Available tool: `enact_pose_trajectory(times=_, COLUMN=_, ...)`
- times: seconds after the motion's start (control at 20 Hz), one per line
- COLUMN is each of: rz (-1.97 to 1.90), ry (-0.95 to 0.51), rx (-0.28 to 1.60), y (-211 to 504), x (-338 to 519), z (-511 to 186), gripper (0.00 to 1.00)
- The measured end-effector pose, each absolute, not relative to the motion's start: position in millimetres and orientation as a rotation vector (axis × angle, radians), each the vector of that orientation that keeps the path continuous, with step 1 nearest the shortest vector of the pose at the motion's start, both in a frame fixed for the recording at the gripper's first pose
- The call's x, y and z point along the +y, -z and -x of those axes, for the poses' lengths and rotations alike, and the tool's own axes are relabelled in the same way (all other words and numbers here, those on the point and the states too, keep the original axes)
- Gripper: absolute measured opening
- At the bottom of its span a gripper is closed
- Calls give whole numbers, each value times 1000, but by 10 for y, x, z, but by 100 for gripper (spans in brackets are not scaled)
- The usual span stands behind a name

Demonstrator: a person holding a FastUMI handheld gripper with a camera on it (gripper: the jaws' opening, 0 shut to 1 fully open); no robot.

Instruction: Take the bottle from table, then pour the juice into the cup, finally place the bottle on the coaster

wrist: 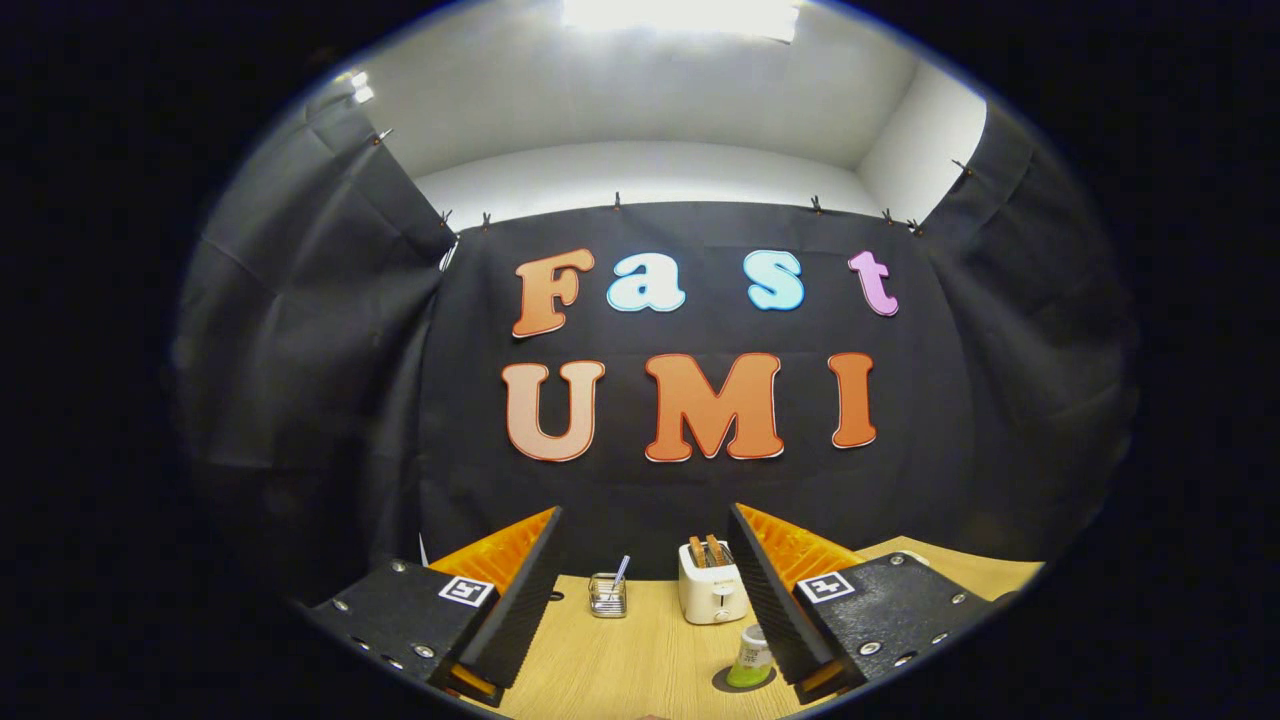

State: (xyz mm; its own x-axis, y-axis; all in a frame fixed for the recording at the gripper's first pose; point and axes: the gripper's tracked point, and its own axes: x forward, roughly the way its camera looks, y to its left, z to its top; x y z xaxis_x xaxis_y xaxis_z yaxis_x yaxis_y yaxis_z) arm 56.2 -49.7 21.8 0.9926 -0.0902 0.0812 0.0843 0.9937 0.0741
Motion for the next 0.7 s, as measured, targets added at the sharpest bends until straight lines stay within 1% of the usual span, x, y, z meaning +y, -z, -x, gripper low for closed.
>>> enact_pose_trajectory(times=0.2, rz=-51, ry=83, rx=-61, y=-144, x=-443, z=-611, gripper=94)
enact_pose_trajectory(times=0.7, rz=-84, ry=52, rx=-78, y=-204, x=-398, z=-626, gripper=94)
